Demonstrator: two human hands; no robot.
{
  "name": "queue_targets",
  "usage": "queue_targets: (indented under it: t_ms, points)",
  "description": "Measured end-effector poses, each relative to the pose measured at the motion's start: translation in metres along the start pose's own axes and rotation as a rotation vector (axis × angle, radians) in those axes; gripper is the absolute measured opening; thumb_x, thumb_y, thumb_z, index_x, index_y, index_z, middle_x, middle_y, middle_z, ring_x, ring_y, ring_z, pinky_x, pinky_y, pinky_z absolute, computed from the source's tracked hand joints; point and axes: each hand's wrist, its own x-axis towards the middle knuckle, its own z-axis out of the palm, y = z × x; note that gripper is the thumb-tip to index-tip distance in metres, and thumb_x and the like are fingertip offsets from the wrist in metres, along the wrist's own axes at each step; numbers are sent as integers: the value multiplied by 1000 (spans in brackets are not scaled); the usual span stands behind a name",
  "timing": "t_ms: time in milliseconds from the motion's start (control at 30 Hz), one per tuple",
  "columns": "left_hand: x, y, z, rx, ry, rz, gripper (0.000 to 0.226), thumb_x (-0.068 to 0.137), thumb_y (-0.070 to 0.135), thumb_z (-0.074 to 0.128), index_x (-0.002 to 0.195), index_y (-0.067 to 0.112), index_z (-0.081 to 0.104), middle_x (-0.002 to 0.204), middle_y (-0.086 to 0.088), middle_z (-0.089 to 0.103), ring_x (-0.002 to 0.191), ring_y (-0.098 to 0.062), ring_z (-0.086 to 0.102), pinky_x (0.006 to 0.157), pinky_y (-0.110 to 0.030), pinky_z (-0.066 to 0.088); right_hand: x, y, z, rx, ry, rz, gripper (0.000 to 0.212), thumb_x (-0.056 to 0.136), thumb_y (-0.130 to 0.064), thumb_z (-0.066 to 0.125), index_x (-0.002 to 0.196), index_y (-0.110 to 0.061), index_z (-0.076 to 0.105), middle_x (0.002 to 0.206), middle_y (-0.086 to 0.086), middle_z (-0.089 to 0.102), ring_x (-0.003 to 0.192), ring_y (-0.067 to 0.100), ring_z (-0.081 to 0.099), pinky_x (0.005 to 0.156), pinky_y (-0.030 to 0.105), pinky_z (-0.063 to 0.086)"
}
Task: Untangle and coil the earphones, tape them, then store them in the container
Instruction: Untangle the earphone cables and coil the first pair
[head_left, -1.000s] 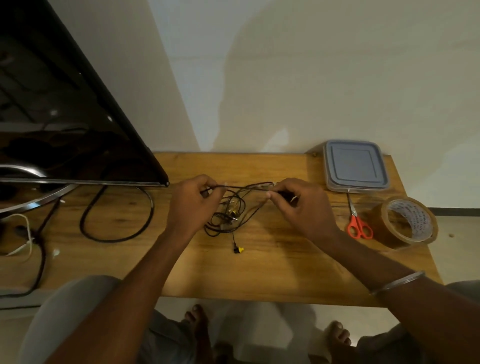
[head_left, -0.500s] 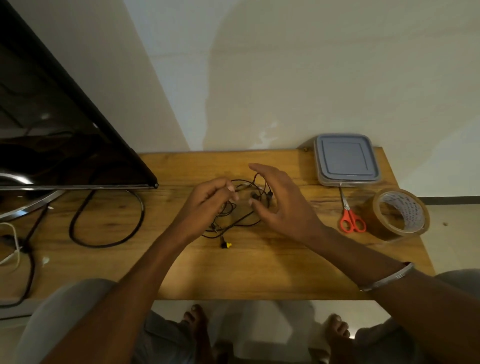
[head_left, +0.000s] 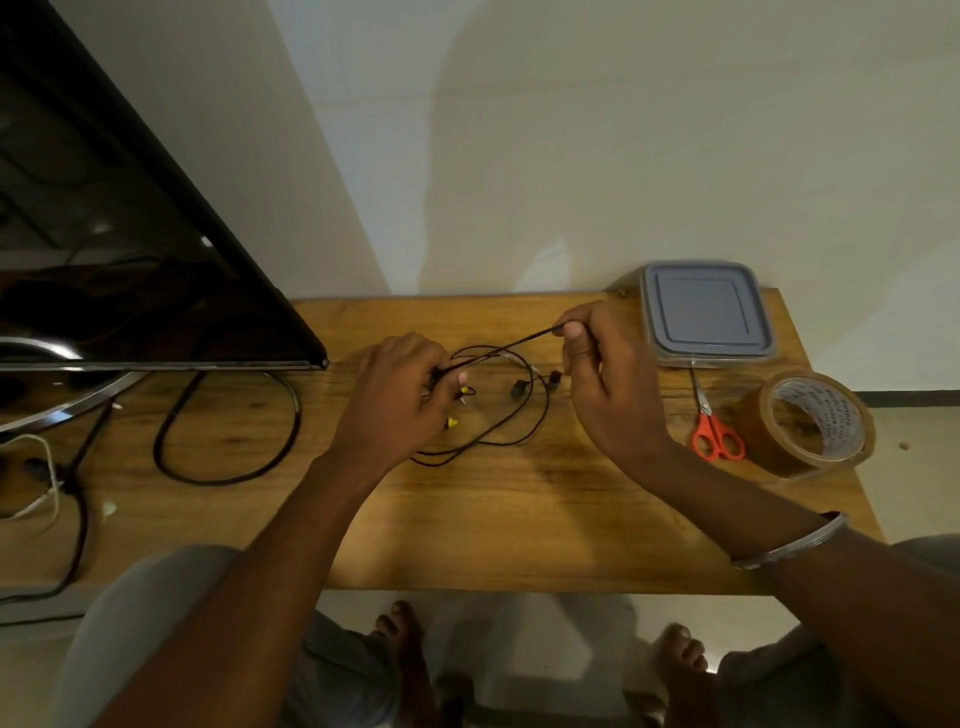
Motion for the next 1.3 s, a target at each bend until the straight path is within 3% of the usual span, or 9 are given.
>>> queue_targets:
  t_ms: [67, 167, 333, 433, 533, 633, 767, 1133, 1300]
  points:
    - [2, -1, -1, 28, 54, 13, 8, 94, 32, 60, 88, 27, 61, 86, 12, 61, 83, -12, 56, 77, -29, 36, 1, -1, -1, 46, 25, 35, 19, 107, -19, 43, 105, -9, 59, 71, -7, 52, 60, 19, 52, 52, 47, 42]
    - [3, 10, -5, -427, 88, -149, 7, 96, 17, 63, 91, 22, 63, 78, 14, 64, 75, -1, 61, 70, -16, 48, 1, -2, 0, 72, 51, 99, 19, 108, -18, 41, 106, -10, 57, 71, -6, 52, 59, 19, 52, 50, 45, 42]
    - [9, 17, -17, -937, 118, -329, 14, 96, 5, 61, 106, 14, 67, 91, 0, 66, 82, -7, 65, 72, -22, 56, 5, 6, -1, 138, 99, 237, 20, 109, -20, 41, 104, -13, 58, 69, -2, 59, 57, 6, 52, 53, 30, 41]
    - [9, 16, -18, -1092, 50, -366, 26, 94, -2, 61, 110, 17, 66, 98, 0, 68, 87, -11, 66, 76, -27, 58, 5, 11, -1, 167, 106, 337, 21, 108, -21, 41, 103, -12, 59, 76, -1, 64, 60, 14, 56, 56, 38, 48]
    - [9, 19, -16, -1068, 14, -338, 27, 93, -8, 58, 100, 17, 68, 90, 11, 72, 83, -5, 65, 73, -21, 55, 5, 11, -1, 142, 45, 355, 20, 103, -10, 46, 119, -9, 58, 100, 2, 68, 88, 15, 66, 78, 45, 57]
    - [8, 24, -13, -1042, -9, -313, 30, 93, -10, 57, 100, 17, 68, 88, 13, 72, 81, -3, 65, 69, -18, 53, 2, 3, -1, 17, -68, 207, 53, 91, -4, 54, 143, -11, 46, 136, 6, 55, 125, 16, 52, 104, 36, 47]
    - [5, 30, -10, -1057, -38, -282, 39, 91, -14, 56, 109, 19, 67, 97, 9, 71, 88, -3, 64, 76, -21, 54, -7, -4, 6, -165, -261, -91, 55, 89, -16, 62, 143, -18, 51, 139, -1, 58, 135, 18, 44, 114, 48, 31]
    - [5, 30, -13, -1222, -189, -254, 25, 83, -2, 64, 100, 16, 68, 84, 7, 69, 84, -7, 63, 76, -21, 50, -7, -3, 9, 29, -362, -52, 4, 93, -12, 64, 97, -14, 65, 93, -3, 65, 90, 13, 60, 78, 34, 48]
    - [2, 21, -5, -714, -152, -202, 42, 87, -10, 64, 112, 23, 68, 101, 6, 69, 92, -1, 65, 78, -18, 51, -5, -11, 5, 210, -261, 62, 3, 100, -9, 51, 98, -8, 53, 80, 9, 62, 70, 34, 61, 61, 52, 46]
